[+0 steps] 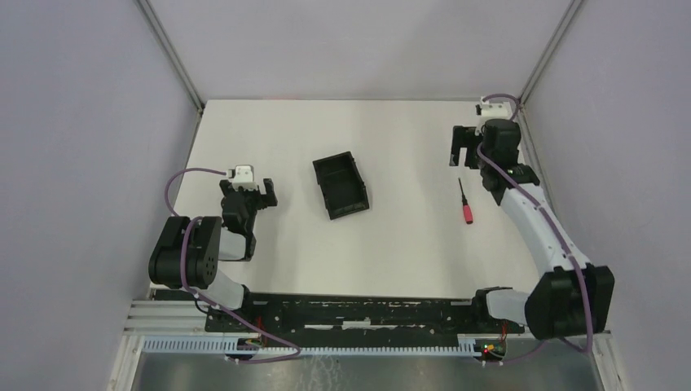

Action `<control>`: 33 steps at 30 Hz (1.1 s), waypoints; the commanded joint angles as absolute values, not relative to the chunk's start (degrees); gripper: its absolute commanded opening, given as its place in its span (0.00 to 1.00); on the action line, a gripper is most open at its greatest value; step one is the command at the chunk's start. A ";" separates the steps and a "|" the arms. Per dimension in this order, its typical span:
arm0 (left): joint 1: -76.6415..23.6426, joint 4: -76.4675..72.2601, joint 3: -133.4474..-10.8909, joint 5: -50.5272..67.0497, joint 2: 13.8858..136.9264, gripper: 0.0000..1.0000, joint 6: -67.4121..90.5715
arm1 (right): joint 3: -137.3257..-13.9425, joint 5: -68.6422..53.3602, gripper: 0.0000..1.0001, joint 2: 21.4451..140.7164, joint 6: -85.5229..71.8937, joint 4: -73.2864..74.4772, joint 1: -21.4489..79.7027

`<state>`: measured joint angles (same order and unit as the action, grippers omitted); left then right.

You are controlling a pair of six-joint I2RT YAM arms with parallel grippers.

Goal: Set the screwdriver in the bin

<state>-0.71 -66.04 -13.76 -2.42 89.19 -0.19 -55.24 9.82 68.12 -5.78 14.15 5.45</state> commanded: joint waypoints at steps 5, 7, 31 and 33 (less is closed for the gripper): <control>-0.53 -67.48 -14.15 -1.76 88.16 1.00 1.67 | -60.00 4.49 0.98 85.86 -1.75 33.01 5.35; -0.53 -67.41 -14.15 -1.75 88.15 1.00 1.67 | -59.15 5.60 0.98 89.79 -1.25 32.02 5.29; -0.53 -67.41 -14.15 -1.77 88.15 1.00 1.67 | -78.35 2.69 0.00 98.64 -1.20 47.00 3.42; -0.53 -67.42 -14.15 -1.75 88.15 1.00 1.67 | -82.56 2.41 0.00 97.88 -1.25 50.30 3.45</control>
<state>-0.71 -66.06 -13.76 -2.42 89.19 -0.19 -72.36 3.77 100.31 -1.61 40.23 3.62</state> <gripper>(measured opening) 0.997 0.043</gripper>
